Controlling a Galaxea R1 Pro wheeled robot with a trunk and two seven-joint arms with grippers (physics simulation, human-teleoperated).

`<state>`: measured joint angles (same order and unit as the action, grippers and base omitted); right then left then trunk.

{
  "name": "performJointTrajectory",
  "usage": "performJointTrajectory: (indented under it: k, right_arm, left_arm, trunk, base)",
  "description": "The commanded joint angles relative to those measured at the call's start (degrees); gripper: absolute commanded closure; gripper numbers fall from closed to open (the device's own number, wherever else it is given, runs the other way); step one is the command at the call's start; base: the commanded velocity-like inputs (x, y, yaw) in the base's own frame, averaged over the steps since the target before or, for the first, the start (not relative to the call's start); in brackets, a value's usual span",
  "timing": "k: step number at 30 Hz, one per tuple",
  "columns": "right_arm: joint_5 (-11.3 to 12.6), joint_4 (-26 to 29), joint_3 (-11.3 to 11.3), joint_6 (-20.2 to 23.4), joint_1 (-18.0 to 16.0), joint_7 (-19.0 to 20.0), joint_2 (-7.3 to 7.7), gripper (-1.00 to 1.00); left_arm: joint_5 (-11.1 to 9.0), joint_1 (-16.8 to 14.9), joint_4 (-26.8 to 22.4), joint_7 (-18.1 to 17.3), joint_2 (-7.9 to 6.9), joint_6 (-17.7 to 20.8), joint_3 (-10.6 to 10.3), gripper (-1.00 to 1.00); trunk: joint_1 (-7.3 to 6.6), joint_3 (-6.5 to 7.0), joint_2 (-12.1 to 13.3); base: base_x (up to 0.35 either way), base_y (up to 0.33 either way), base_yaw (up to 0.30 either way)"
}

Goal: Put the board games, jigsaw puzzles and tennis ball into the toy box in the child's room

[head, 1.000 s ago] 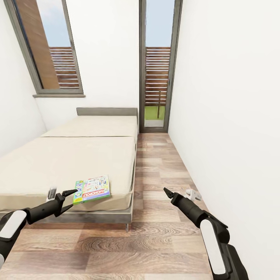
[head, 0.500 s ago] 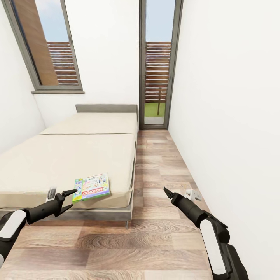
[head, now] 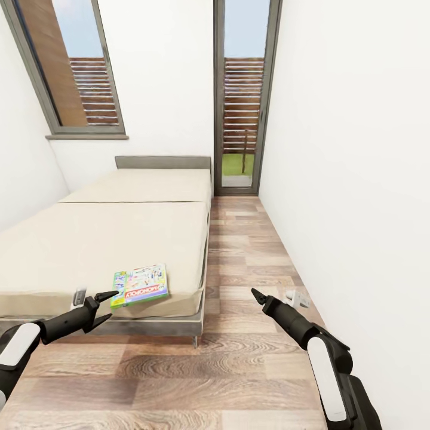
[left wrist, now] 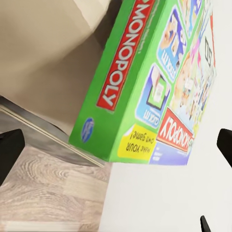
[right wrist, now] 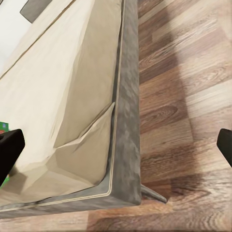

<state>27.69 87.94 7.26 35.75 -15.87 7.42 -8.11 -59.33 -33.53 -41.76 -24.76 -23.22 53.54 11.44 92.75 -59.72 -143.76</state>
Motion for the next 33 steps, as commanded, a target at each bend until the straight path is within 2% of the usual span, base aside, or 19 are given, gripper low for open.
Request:
performJointTrajectory:
  k: [1,33]
  right_arm:
    - [0.00,0.04,0.18,0.37,-0.04,0.31,-0.07,-1.00]
    - [-0.02,0.04,0.12,0.37,-0.04,0.31,-0.07,-1.00]
  left_arm:
    - [0.18,-0.04,0.02,-0.26,0.02,0.34,0.16,-1.00]
    - [0.18,-0.04,0.02,-0.24,0.02,0.34,0.13,-1.00]
  trunk:
    - [0.01,-0.28,-0.04]
    - [0.01,-0.28,-0.04]
  base:
    - [0.000,0.000,0.000]
    - [-0.004,-0.018,0.000]
